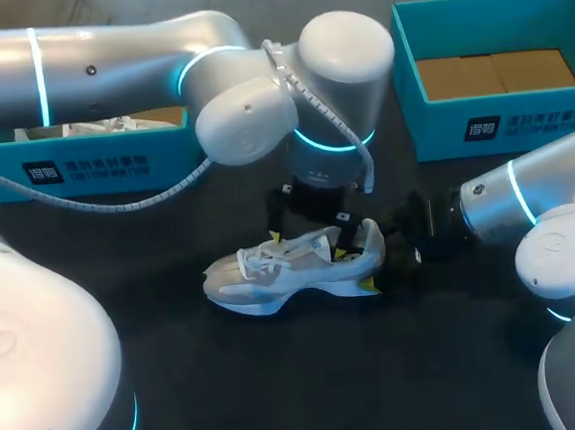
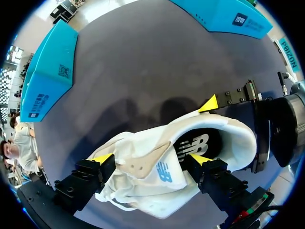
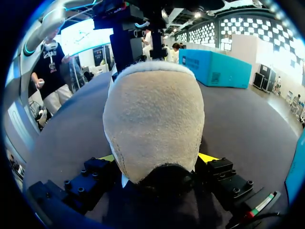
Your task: Take the shoe out of the shoebox, open the shoe tongue, remove and reinsert the insole, then place the shoe into the shoebox
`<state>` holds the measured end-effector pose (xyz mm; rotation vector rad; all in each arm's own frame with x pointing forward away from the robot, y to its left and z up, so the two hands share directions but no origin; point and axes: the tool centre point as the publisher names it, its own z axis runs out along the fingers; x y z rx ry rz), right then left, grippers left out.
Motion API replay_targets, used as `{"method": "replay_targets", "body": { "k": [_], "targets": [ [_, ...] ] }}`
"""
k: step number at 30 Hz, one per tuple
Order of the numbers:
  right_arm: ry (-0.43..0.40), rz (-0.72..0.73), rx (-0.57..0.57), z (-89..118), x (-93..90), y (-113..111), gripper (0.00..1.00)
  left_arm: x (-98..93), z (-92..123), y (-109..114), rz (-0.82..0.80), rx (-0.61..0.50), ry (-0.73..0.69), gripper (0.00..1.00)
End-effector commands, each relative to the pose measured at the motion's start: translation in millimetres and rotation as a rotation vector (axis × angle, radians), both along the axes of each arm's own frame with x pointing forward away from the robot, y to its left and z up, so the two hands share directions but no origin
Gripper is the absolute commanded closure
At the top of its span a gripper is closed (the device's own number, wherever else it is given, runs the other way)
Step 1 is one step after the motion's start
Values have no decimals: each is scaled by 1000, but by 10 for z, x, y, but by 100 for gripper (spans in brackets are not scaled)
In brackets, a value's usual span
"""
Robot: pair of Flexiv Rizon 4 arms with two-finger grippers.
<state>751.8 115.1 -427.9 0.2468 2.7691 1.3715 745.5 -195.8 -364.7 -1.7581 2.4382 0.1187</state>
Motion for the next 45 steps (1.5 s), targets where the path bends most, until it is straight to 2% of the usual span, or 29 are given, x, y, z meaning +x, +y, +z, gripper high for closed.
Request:
{"method": "replay_targets", "body": {
  "k": [1,13,25,37,39,41,45],
  "targets": [
    [0,-1,-3,-38,-18,37,100,-15,-31,-4,9,18,-3,0],
    [0,-1,-3,-38,-18,37,100,-96,7,288,107,24,-9,0],
    [0,-1,-3,-38,-18,37,100,-116,184,534,179,-12,-37,0],
    [0,-1,-3,-38,-18,37,100,-108,383,575,204,-68,-61,0],
    [0,-1,-3,-38,-18,37,100,-115,428,568,206,-77,-67,13],
    [0,-1,-3,-38,-18,37,100,-121,458,554,204,-93,-68,50],
    [0,-1,-3,-38,-18,37,100,-131,486,509,194,-120,-62,71]
  ]
}}
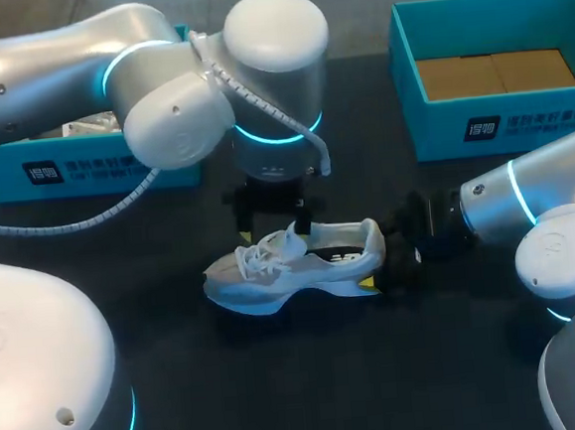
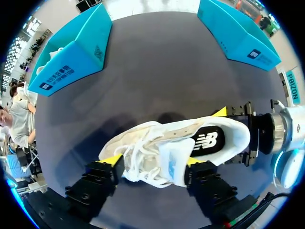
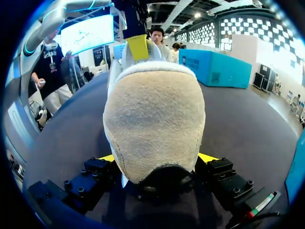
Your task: Take the shoe out of the shoebox, open the shoe tongue, remove and reinsert the insole, then place the shoe into the shoebox
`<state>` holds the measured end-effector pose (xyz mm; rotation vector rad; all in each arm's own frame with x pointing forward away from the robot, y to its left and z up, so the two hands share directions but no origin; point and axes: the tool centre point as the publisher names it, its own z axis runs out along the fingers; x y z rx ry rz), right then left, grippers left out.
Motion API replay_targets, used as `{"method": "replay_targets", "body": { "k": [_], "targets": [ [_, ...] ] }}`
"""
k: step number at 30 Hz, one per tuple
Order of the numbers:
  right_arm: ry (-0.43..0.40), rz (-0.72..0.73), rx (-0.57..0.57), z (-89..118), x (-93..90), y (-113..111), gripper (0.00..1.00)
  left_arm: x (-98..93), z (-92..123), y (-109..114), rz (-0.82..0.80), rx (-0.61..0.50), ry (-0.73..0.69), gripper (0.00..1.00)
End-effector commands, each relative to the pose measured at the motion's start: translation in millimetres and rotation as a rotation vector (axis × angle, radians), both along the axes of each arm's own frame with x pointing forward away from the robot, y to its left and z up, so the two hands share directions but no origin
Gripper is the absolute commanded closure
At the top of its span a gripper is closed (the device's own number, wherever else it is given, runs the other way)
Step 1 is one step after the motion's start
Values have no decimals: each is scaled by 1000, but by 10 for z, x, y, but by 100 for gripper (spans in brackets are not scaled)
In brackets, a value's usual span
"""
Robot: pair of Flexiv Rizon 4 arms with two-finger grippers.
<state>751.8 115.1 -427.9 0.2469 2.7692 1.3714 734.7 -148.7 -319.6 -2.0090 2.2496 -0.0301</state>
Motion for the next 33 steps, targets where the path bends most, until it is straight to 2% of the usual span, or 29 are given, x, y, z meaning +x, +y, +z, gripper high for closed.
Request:
{"method": "replay_targets", "body": {
  "k": [1,2,3,4,17,25,33],
  "targets": [
    [0,-1,-3,-37,-17,37,100,-24,37,31,-10,-38,5,74],
    [0,-1,-3,-37,-17,37,100,-25,38,16,-14,-64,14,87],
    [0,-1,-3,-37,-17,37,100,-25,40,7,-17,-78,21,91],
    [0,-1,-3,-37,-17,37,100,-29,43,-5,-23,-89,26,100],
    [0,-1,-3,-37,-17,37,100,-76,75,-15,-92,-281,95,100],
    [0,-1,-3,-37,-17,37,100,-111,244,168,-97,-367,86,100],
    [0,-1,-3,-37,-17,37,100,-149,230,414,-55,-360,85,100]
  ]
}}
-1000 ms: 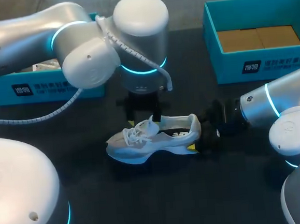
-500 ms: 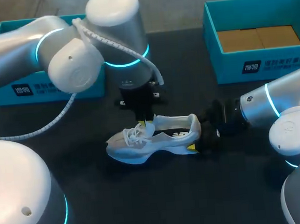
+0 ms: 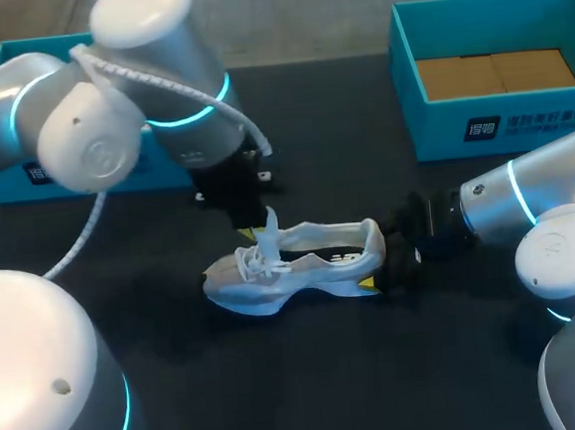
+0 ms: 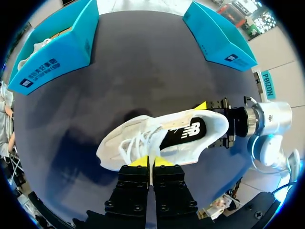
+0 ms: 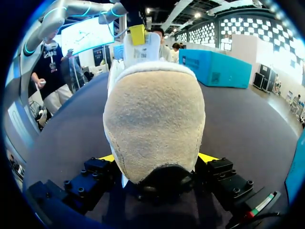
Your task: Take the shoe out of the shoebox, open the shoe tongue, remove and reinsert the insole, then place the shoe into the shoebox
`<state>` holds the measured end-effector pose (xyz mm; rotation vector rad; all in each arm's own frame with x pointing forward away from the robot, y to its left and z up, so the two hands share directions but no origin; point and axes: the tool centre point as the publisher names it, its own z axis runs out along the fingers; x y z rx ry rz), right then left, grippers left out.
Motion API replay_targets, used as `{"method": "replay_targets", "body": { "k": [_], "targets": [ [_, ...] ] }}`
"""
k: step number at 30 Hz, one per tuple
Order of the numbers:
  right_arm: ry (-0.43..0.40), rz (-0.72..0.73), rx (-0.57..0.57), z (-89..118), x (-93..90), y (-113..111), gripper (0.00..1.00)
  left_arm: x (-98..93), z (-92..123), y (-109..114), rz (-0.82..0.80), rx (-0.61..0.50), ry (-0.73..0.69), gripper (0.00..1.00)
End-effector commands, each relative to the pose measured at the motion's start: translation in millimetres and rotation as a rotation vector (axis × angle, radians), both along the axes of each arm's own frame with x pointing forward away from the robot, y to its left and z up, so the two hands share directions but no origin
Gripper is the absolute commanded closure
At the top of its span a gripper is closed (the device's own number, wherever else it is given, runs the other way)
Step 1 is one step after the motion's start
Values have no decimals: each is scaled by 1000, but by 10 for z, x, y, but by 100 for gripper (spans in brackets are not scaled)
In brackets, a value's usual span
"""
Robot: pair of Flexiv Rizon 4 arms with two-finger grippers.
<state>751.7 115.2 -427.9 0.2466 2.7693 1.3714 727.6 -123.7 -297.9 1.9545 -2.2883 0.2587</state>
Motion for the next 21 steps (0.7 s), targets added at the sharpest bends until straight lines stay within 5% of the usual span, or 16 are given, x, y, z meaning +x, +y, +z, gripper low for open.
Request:
{"method": "replay_targets", "body": {
  "k": [1,21],
  "targets": [
    [0,-1,-3,-37,-17,36,100,-88,1,190,9,-80,6,100],
    [0,-1,-3,-37,-17,36,100,-159,-585,577,85,73,87,100]
  ]
}}
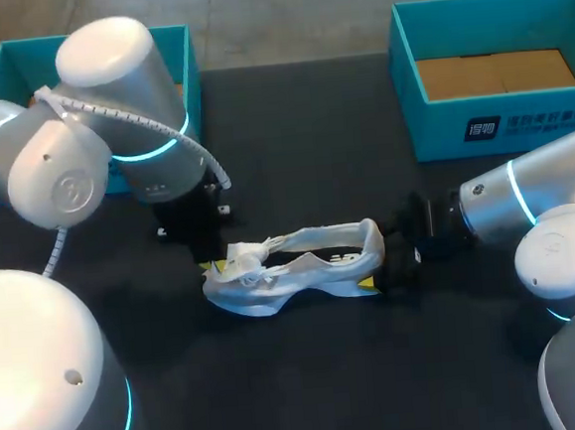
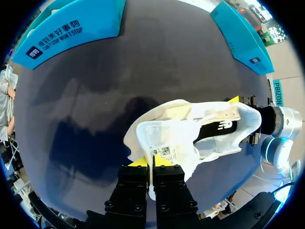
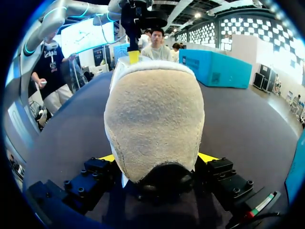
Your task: Take the shoe out of the shoebox, open the shoe tongue, remove and reinsert the insole, then place the shoe into the shoebox
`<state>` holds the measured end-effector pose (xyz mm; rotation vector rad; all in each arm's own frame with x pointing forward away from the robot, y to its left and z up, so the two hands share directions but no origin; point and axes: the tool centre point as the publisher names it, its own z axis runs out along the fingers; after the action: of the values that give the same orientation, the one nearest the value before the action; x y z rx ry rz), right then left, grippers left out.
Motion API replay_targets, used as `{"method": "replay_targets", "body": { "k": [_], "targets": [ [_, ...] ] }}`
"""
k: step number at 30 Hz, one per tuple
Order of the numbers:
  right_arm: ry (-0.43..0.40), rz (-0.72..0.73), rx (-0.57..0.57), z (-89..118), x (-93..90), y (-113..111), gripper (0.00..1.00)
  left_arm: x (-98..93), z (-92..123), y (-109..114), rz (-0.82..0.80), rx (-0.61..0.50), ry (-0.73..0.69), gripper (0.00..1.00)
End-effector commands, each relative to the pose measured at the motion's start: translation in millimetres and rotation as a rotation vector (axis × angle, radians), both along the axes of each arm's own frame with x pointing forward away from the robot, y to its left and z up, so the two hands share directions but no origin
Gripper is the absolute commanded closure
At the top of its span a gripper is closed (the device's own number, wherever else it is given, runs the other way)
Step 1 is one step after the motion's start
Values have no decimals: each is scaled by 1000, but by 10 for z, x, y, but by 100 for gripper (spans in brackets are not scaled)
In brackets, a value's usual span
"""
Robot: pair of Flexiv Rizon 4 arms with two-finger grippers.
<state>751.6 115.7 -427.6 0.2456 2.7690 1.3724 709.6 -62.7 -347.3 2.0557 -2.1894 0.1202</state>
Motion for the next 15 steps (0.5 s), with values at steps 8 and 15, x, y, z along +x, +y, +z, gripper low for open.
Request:
{"method": "replay_targets", "body": {
  "k": [8,15],
  "targets": [
    [0,-2,-3,-40,-15,31,100,19,-300,-8,8,38,39,50],
    [0,-2,-3,-40,-15,31,100,-7,-292,9,18,30,44,0]
  ]
}}
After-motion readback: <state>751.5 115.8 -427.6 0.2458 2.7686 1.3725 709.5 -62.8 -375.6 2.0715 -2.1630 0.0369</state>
